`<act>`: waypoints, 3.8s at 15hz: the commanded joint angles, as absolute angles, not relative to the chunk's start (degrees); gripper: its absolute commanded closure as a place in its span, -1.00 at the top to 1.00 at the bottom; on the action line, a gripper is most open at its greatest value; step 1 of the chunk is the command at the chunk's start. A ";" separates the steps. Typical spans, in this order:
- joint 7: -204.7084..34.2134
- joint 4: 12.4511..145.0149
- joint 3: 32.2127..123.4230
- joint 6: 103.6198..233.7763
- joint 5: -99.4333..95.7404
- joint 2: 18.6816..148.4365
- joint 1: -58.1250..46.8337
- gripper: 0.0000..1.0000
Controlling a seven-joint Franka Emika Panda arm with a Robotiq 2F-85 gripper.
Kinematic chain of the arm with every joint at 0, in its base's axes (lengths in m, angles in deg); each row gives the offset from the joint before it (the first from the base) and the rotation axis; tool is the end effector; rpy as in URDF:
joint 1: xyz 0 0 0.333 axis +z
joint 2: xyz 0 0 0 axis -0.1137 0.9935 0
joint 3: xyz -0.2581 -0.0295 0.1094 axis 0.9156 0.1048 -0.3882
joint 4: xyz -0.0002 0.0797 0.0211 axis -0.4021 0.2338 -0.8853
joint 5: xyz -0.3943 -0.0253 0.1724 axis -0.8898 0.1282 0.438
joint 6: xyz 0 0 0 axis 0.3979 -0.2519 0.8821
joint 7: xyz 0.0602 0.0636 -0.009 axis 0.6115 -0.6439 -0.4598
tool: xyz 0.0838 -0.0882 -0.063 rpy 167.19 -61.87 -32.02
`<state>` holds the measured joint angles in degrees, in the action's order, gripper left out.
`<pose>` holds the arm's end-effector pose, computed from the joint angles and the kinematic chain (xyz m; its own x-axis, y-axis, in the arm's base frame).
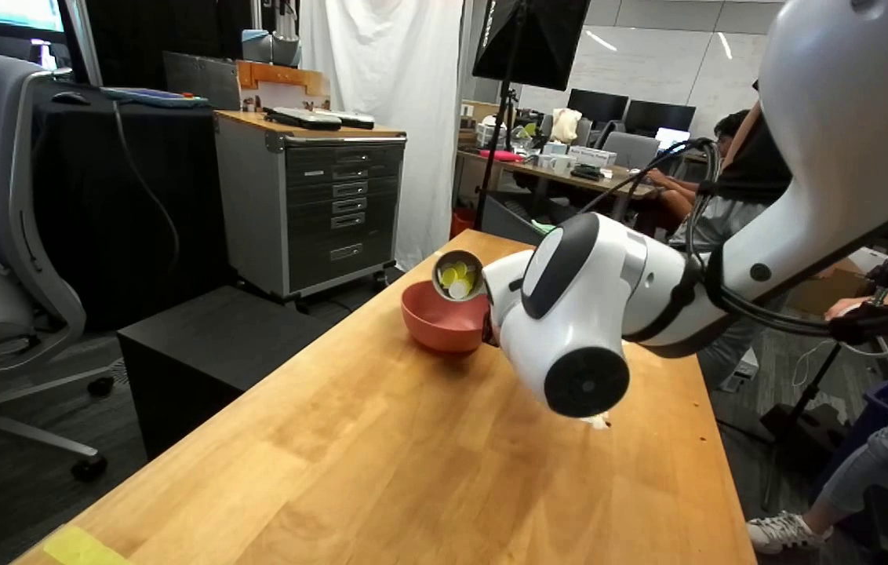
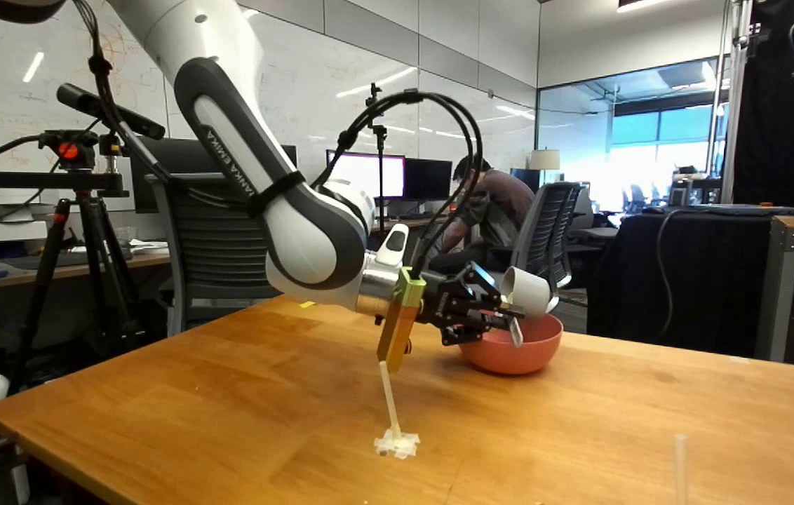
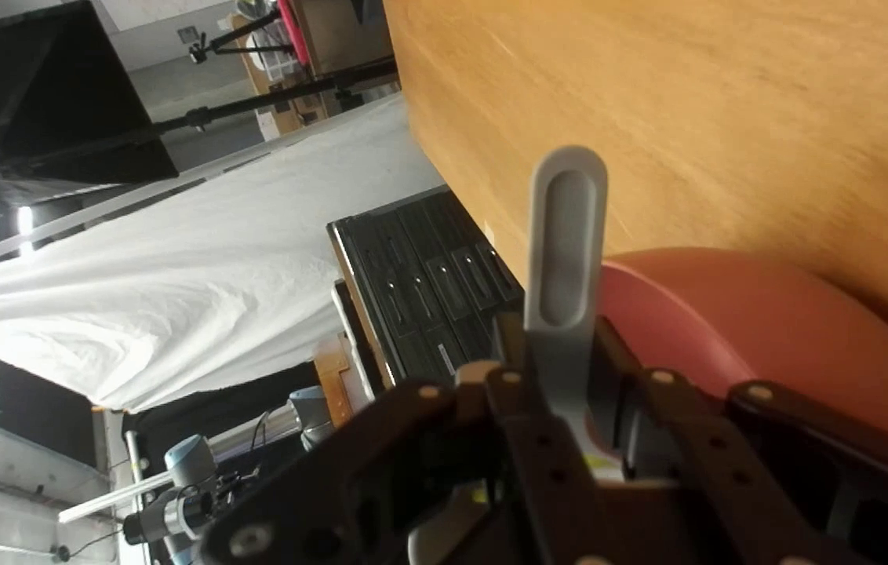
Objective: Pour the contents in the cup into the bowl
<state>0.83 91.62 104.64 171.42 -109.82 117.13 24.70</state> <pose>0.6400 -0.0391 0.0419 0.7137 0.6388 0.2874 -0.0434 -0.3693 0.9283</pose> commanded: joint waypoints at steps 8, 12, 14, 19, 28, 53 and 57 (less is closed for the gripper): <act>-1.42 95.76 77.05 152.92 -119.01 108.69 0.05 -0.76; -2.85 96.09 74.65 153.37 -118.79 106.28 -3.45 -0.76; -3.87 96.28 74.11 153.10 -118.74 105.27 -4.19 -0.76; -6.96 95.72 73.54 152.52 -118.65 104.86 -4.86 -0.76; -13.13 95.32 73.64 148.31 -118.87 105.67 -4.46 -0.76; -19.41 94.61 73.18 133.97 -128.01 109.45 -3.84 -0.76; -20.22 95.06 73.24 132.72 -128.83 109.36 -3.84 -0.76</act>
<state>-19.05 94.63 73.97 135.89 -126.73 109.43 -3.44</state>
